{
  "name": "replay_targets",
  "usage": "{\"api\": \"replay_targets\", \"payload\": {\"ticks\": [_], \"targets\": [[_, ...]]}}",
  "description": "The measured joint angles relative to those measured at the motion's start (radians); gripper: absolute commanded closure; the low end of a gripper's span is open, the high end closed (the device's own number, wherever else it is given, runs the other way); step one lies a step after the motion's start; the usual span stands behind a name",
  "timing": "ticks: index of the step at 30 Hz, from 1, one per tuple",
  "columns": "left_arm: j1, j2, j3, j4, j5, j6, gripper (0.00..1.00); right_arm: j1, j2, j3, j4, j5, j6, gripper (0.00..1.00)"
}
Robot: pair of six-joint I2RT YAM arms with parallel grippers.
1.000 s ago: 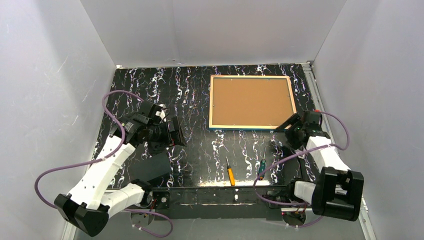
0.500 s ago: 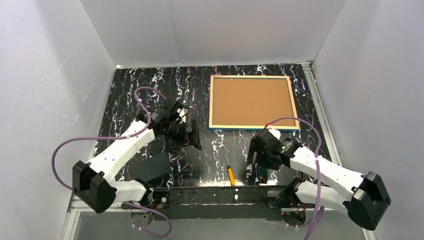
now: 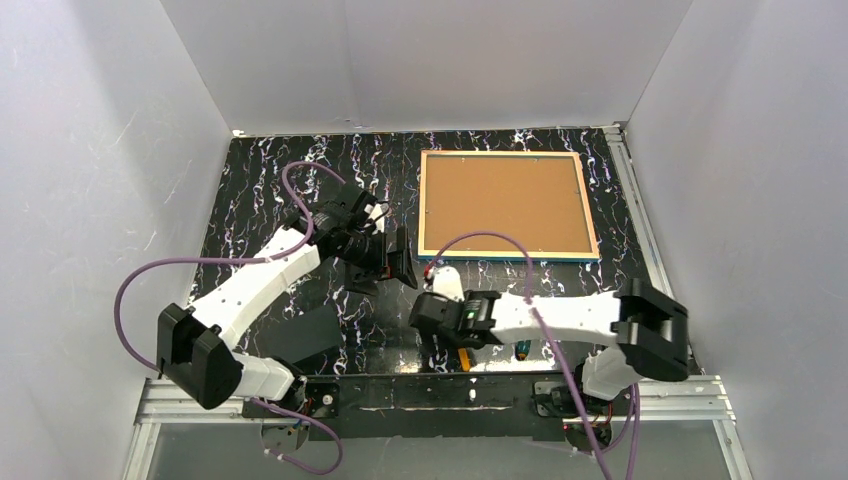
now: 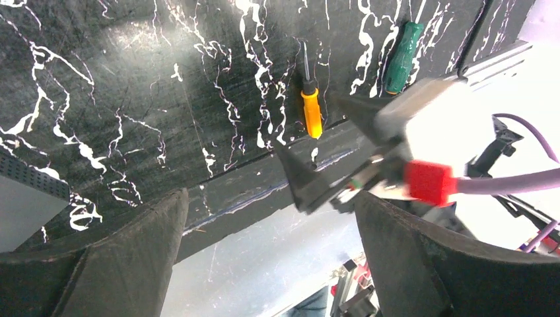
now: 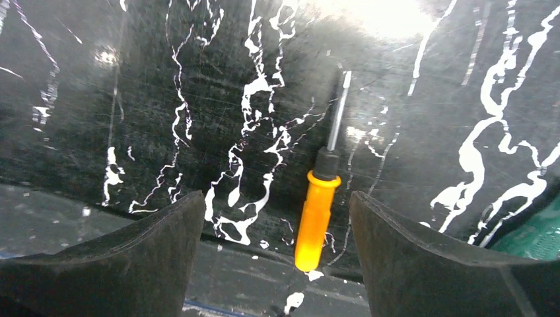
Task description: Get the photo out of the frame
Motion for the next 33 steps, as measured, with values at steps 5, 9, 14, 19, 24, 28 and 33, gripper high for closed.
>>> {"api": "replay_targets", "payload": {"ticks": [5, 9, 14, 19, 24, 28, 33], "targets": [[0.000, 0.046, 0.011, 0.013, 0.009, 0.013, 0.02, 0.053, 0.118, 0.010, 0.026, 0.026, 0.008, 0.13], [0.000, 0.089, 0.068, 0.014, 0.009, 0.037, 0.02, 0.057, 0.105, -0.032, 0.052, 0.034, 0.011, 0.13], [0.000, 0.119, 0.099, 0.023, 0.017, 0.044, 0.02, 0.063, 0.029, -0.095, 0.085, 0.033, -0.005, 0.24], [0.000, 0.161, 0.124, 0.030, 0.055, 0.020, 0.02, 0.066, -0.028, -0.159, 0.173, 0.029, 0.015, 0.44], [0.000, 0.179, 0.125, 0.060, 0.103, 0.001, 0.02, 0.087, -0.046, -0.234, 0.221, 0.057, 0.080, 0.56], [0.000, 0.176, 0.089, 0.083, 0.115, 0.006, 0.00, 0.138, 0.032, -0.162, 0.150, 0.122, 0.122, 0.85], [0.011, 0.175, 0.036, 0.115, 0.164, 0.000, 0.00, 0.174, 0.117, -0.050, 0.026, 0.167, 0.167, 0.99]]}}
